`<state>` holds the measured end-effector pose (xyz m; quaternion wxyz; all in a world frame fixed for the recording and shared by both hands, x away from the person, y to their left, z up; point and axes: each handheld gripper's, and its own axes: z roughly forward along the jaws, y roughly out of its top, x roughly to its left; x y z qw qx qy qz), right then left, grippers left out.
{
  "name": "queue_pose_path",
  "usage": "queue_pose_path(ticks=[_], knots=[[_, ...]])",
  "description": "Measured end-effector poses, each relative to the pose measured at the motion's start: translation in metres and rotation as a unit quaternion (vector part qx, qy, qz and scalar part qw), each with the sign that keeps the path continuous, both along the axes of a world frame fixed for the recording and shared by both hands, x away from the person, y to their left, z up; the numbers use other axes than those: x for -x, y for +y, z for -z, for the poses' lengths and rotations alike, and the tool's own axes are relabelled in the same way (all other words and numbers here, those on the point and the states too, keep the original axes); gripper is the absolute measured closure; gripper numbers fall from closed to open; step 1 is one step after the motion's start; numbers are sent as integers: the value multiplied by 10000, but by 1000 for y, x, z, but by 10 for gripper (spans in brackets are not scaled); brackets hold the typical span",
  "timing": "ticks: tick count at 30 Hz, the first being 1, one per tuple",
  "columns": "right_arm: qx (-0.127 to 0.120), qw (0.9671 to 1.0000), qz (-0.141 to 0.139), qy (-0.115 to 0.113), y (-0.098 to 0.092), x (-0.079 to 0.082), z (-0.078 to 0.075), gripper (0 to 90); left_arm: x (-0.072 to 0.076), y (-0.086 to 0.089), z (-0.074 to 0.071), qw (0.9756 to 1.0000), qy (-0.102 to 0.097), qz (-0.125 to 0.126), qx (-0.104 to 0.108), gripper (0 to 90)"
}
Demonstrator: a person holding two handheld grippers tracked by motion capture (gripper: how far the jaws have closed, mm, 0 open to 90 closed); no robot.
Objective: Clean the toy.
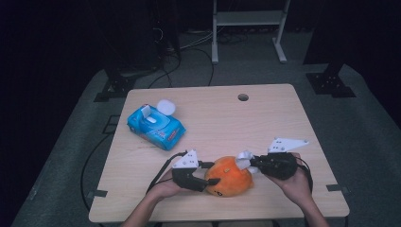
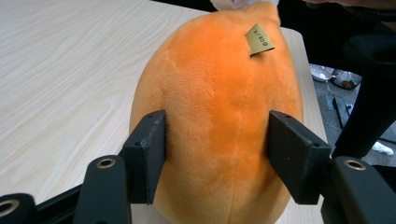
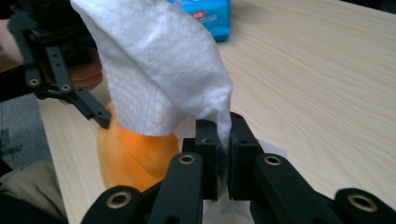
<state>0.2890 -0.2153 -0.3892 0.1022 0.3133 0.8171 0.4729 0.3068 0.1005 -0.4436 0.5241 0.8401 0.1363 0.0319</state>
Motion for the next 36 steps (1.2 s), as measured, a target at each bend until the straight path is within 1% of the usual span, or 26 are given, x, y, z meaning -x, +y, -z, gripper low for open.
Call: queue_pose_path(ticks=[2,4,5,6,8,10,13,15,17,19,20,21,22,23,24,25,26,27,28,29,30,31,32,33,34,36], knots=[[-175,9998,-33,42,-2,0,0,843,-1,1,1,10000,36,-23,32,391],[-405,9990,-208,18,3,3,-5,843,0,-1,1,10000,13,-6,19,392],[-452,9986,-292,-6,7,5,-7,842,0,-1,1,10000,13,-6,19,392],[-439,9983,-372,-75,12,7,-9,843,1,-2,0,10000,0,-17,-1,392],[-429,9978,-505,-96,20,9,-10,842,1,-1,1,10000,5,-17,11,392],[-359,9978,-538,-109,22,10,-9,842,1,0,1,10000,18,-17,27,392],[-344,9982,-486,-46,19,7,-6,843,0,0,1,10000,-15,-5,25,392],[-179,9994,-282,67,9,3,0,843,1,-2,0,10000,-22,-23,11,392],[-243,9994,-233,120,5,2,-1,843,1,-5,-1,10000,-24,-58,17,389],[-319,9991,-280,35,6,5,-7,843,3,-10,-2,9999,-84,-67,22,382],[-387,9985,-379,-42,8,7,-11,843,4,-13,-3,9999,-97,-75,26,380],[-387,9985,-379,-42,8,7,-11,843,4,-13,-3,9999,-97,-75,26,380],[-410,9975,-561,-105,17,12,-16,842,6,-18,-4,9998,-171,-30,28,380],[-410,9975,-561,-105,17,12,-16,842,6,-18,-4,9998,-171,-30,28,380],[-213,9977,-622,-164,24,14,-15,842,7,-19,-4,9998,-193,-27,15,380],[-213,9977,-622,-164,24,14,-15,842,7,-19,-4,9998,-193,-27,15,380],[105,9985,-512,-141,26,12,-9,842,8,-18,-5,9999,-160,-7,42,379],[139,9987,-478,-50,23,8,-3,843,8,-18,-5,9999,-160,-7,42,374],[52,9986,-509,134,20,6,2,843,8,-18,-6,9999,-107,42,74,359],[10,9983,-539,234,17,5,4,843,8,-18,-6,9999,-107,42,74,325],[64,9984,-521,224,16,6,5,843,7,-18,-9,10000,-39,-3,52,274],[64,9984,-521,224,16,6,5,843,7,-18,-9,10000,-39,-3,52,235],[147,9986,-475,166,13,7,5,842,4,-16,-8,9998,161,-109,100,211],[138,9986,-475,186,12,7,5,843,4,-16,-8,9998,161,-109,100,194],[108,9986,-467,227,10,6,5,842,1,-15,-5,9991,390,-172,88,180],[36,9984,-480,292,9,5,6,842,1,-19,1,9986,512,-125,-38,149]])
